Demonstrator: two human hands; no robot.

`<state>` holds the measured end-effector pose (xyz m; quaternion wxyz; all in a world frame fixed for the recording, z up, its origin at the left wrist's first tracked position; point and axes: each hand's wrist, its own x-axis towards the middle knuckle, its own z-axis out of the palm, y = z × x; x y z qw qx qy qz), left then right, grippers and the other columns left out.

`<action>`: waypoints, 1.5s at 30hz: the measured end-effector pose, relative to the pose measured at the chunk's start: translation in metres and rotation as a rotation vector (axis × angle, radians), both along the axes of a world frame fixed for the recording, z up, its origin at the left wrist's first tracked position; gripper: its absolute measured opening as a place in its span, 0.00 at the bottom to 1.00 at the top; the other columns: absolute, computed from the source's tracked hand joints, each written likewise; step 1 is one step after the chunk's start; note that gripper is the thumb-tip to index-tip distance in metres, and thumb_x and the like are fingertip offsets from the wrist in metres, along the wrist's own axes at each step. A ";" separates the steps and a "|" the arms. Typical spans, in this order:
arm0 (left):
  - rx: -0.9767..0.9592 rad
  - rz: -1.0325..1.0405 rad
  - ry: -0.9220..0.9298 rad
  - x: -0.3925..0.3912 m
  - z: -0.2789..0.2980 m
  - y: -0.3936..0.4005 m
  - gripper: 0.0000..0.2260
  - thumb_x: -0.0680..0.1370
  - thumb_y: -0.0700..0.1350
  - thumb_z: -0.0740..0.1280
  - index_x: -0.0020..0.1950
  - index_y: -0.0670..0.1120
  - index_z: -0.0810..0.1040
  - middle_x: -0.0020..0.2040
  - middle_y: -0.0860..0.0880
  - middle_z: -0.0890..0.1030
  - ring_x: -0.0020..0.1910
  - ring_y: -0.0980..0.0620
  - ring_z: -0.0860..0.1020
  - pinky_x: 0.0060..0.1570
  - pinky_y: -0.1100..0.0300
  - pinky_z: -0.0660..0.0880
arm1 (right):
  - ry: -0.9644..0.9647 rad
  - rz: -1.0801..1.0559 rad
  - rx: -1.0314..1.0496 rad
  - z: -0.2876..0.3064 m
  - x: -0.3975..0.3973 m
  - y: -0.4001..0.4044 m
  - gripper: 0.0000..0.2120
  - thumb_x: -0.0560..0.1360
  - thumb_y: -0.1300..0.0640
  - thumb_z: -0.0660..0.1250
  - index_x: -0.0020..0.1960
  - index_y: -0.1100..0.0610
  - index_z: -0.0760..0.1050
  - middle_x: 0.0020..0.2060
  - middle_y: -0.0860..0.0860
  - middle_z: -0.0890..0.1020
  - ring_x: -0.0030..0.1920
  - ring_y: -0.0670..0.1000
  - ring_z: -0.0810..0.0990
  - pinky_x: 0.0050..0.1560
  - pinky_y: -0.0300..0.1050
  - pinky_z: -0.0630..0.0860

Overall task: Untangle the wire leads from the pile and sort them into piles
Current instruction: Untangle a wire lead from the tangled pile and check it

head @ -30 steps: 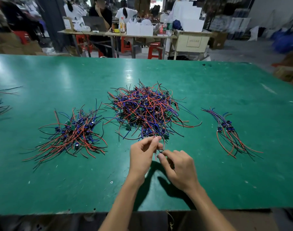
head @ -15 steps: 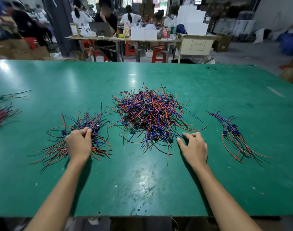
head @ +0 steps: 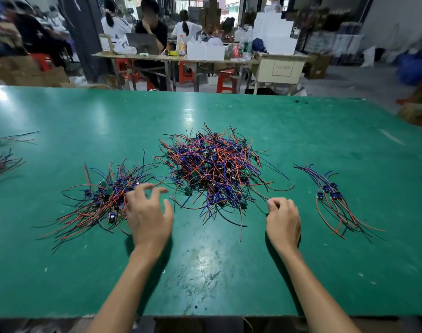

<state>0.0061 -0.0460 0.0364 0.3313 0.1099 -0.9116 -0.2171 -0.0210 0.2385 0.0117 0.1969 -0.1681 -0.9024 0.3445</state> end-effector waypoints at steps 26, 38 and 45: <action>-0.030 -0.752 -0.113 -0.007 -0.012 0.115 0.10 0.79 0.49 0.70 0.61 0.54 0.83 0.63 0.59 0.81 0.67 0.53 0.74 0.62 0.58 0.63 | 0.585 0.180 -0.253 -0.001 0.042 -0.003 0.11 0.83 0.52 0.53 0.46 0.55 0.69 0.41 0.49 0.72 0.42 0.44 0.71 0.47 0.32 0.67; 0.918 -0.789 -0.019 0.003 0.051 0.099 0.08 0.79 0.49 0.71 0.49 0.45 0.84 0.40 0.49 0.86 0.42 0.52 0.85 0.48 0.64 0.78 | 0.189 0.273 -0.515 -0.013 0.031 0.010 0.07 0.75 0.48 0.67 0.40 0.47 0.81 0.31 0.46 0.81 0.33 0.45 0.77 0.39 0.48 0.74; 0.874 -0.722 -0.415 -0.010 0.057 0.088 0.20 0.83 0.55 0.64 0.47 0.41 0.86 0.29 0.52 0.72 0.26 0.57 0.67 0.26 0.63 0.69 | 0.109 0.495 -0.236 -0.009 0.034 -0.005 0.16 0.74 0.32 0.64 0.49 0.40 0.85 0.46 0.34 0.85 0.49 0.41 0.81 0.52 0.40 0.76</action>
